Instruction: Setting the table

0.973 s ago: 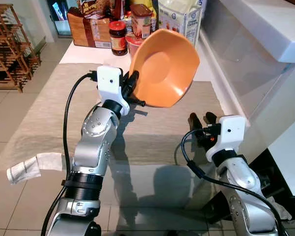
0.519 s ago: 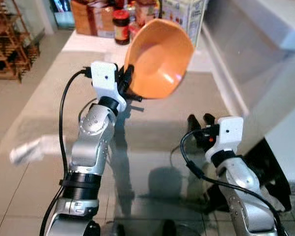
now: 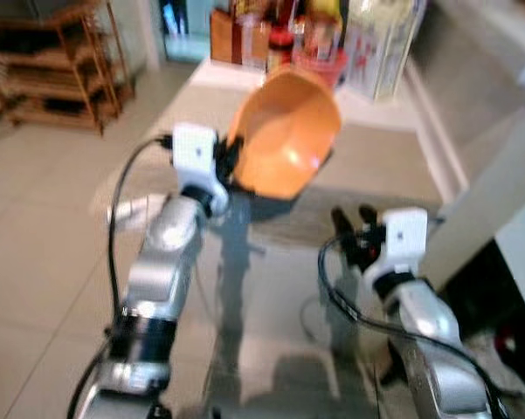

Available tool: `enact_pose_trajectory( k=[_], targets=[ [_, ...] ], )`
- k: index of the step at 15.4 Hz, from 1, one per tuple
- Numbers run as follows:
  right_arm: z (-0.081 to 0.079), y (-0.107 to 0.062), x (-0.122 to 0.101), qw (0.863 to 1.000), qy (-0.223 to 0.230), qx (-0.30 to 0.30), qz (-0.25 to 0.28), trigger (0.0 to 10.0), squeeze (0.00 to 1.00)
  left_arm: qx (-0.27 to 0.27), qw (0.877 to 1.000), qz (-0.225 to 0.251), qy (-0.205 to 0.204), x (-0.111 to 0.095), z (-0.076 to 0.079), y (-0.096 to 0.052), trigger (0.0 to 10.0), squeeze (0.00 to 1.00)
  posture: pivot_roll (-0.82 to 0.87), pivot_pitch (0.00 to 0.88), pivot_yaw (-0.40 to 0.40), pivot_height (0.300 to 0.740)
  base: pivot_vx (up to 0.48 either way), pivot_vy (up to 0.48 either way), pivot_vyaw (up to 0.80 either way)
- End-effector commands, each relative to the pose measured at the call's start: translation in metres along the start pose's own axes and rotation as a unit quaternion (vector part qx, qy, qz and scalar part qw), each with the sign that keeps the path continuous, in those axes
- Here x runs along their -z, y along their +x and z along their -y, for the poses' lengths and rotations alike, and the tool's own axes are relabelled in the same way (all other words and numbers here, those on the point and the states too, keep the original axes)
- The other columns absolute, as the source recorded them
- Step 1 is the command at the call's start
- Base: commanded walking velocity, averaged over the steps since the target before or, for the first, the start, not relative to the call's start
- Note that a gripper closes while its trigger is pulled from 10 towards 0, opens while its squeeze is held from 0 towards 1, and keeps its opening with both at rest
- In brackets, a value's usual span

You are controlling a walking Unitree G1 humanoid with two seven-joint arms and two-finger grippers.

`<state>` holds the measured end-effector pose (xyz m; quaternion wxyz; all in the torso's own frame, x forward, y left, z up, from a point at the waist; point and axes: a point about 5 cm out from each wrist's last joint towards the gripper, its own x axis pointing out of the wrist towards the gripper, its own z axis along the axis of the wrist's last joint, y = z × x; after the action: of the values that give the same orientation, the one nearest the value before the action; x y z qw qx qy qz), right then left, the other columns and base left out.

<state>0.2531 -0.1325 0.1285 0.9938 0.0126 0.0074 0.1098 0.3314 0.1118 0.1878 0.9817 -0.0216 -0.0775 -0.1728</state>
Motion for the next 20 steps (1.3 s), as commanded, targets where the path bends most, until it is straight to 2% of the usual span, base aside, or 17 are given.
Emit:
enact_pose_trajectory(
  k=[1,4,10,14,20],
  targets=[
    [0.0025,-0.0003,0.0004,1.0,-0.002,0.002,-0.001,10.0,0.0,0.021,0.999,0.026,-0.006,-0.0119,0.0078,0.0017,0.0,0.0,-0.06,0.014,-0.033,0.736,0.0,-0.251,0.0],
    [0.0031,0.0004,0.0017,1.0,-0.003,0.002,-0.004,10.0,0.0,0.028,0.999,0.032,-0.025,-0.0143,0.0082,0.0001,0.0,0.0,-0.06,0.015,-0.034,0.736,0.0,-0.404,0.0],
    [0.0041,0.0016,0.0034,1.0,-0.006,0.001,-0.007,10.0,0.0,0.039,0.998,0.042,-0.03,-0.0171,0.0103,-0.0016,0.0,0.0,-0.06,0.013,-0.037,0.736,0.0,-0.476,0.0],
    [0.0042,0.0016,0.0044,1.0,-0.008,0.0,-0.01,10.0,0.0,0.034,0.998,0.046,-0.026,-0.0175,0.0091,-0.0015,0.0,0.0,-0.06,0.014,-0.038,0.736,0.0,0.0,0.0],
    [0.0048,0.0015,0.0057,1.0,-0.01,-0.001,-0.013,10.0,0.0,0.029,0.998,0.046,-0.029,-0.0181,0.0073,-0.0001,0.0,0.0,-0.06,0.017,-0.039,0.736,-0.307,0.0,0.0]
  ],
)
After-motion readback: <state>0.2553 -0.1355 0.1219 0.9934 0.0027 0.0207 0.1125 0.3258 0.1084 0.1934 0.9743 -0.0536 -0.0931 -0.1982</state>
